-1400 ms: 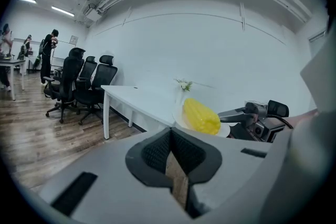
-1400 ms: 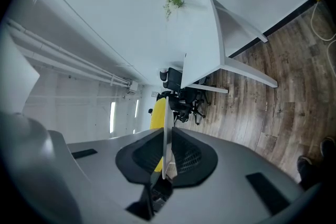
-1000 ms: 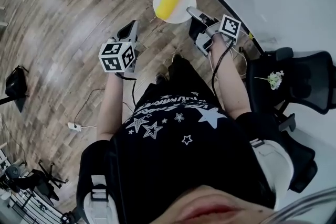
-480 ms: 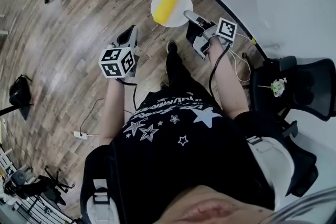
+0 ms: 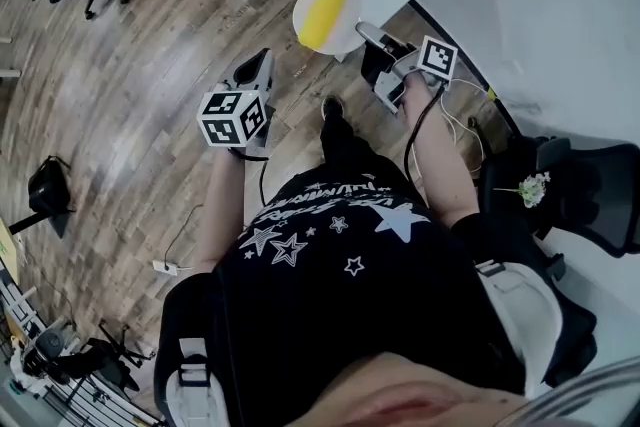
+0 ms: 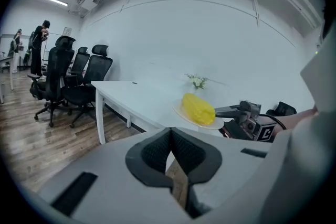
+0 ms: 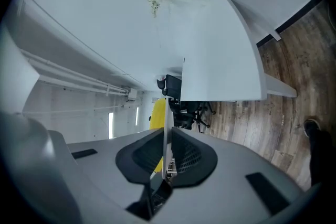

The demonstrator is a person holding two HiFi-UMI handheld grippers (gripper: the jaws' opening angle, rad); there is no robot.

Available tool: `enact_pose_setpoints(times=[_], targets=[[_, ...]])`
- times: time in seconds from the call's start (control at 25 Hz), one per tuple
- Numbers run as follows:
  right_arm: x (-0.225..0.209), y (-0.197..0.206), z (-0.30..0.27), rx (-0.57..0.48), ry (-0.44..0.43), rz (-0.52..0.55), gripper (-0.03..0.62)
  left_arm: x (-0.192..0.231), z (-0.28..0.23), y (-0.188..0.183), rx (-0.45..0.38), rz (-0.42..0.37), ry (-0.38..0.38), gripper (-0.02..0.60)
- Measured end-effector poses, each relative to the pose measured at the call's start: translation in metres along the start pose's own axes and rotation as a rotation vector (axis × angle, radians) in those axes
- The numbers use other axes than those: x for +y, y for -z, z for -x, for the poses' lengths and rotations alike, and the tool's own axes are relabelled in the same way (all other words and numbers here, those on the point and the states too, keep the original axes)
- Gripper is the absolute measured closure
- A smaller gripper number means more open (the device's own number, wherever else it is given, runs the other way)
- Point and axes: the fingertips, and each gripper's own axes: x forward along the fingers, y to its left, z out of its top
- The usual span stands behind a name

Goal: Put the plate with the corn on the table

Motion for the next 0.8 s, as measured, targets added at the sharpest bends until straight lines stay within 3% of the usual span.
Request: enact_pose_setpoints(times=[0.52,0.8], targets=[[-0.006,-0.146,-0.042,-0.039,-0.021,0.004,0.563,0.009,-0.149,-0.089,0.025,-0.053,0.033,0.575],[-0.019,-0.194,-0.036,-0.08,-0.019,0.014,0.563,-0.007,-0.204,-0.113,0.033,-0.085,0.064,0.575]])
